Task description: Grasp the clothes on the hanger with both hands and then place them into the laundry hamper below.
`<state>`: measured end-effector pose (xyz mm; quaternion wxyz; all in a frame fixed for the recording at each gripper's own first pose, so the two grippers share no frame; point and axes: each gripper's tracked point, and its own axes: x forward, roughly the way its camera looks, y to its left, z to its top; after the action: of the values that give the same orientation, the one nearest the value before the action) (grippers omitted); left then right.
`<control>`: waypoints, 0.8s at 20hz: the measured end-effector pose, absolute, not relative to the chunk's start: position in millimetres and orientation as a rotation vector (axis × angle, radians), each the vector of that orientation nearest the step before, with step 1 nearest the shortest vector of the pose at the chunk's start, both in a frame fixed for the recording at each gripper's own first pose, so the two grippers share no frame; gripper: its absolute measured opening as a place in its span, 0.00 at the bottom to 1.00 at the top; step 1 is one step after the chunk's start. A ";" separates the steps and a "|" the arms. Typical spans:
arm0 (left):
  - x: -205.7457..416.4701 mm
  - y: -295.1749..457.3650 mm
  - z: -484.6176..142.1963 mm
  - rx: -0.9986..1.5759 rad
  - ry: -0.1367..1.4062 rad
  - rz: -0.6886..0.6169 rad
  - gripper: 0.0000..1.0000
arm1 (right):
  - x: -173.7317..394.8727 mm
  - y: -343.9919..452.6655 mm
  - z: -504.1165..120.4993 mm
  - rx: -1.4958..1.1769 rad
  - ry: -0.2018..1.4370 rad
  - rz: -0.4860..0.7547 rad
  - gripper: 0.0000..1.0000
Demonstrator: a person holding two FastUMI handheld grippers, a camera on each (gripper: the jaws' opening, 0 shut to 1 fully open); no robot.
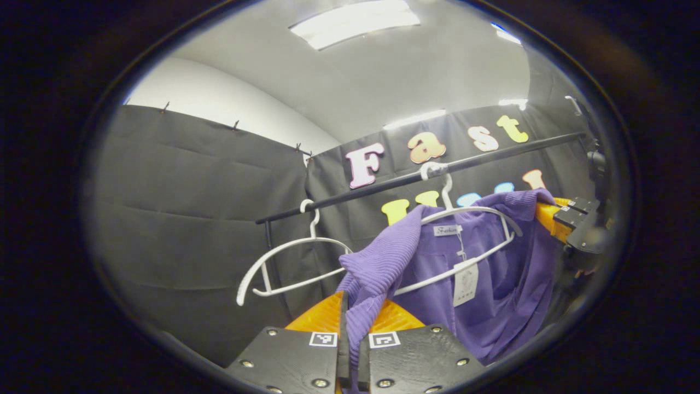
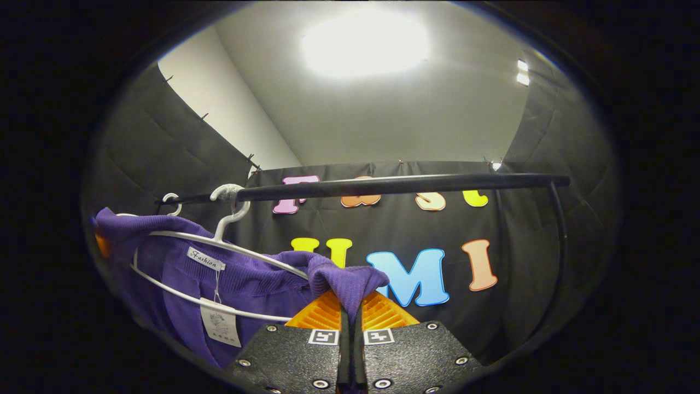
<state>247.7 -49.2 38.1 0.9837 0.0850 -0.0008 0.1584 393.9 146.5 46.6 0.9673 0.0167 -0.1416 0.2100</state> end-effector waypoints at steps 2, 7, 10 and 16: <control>248.5 -34.7 51.4 0.195 -0.018 0.338 0.10 | 396.8 142.8 48.3 0.020 -0.295 0.420 0.02; 255.1 -7.0 71.6 0.224 -0.045 0.380 0.06 | 411.0 132.9 53.6 0.017 -0.313 0.394 0.02; 261.5 5.1 73.2 0.220 -0.042 0.379 0.10 | 423.9 129.5 55.7 0.016 -0.317 0.381 0.02; 279.6 32.6 85.9 0.220 -0.034 0.374 0.10 | 446.4 127.7 50.8 0.021 -0.307 0.366 0.02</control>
<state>279.6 32.6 85.9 0.9765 0.1090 -0.0171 0.1853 446.4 127.7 50.8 0.9715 0.0102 -0.1521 0.1814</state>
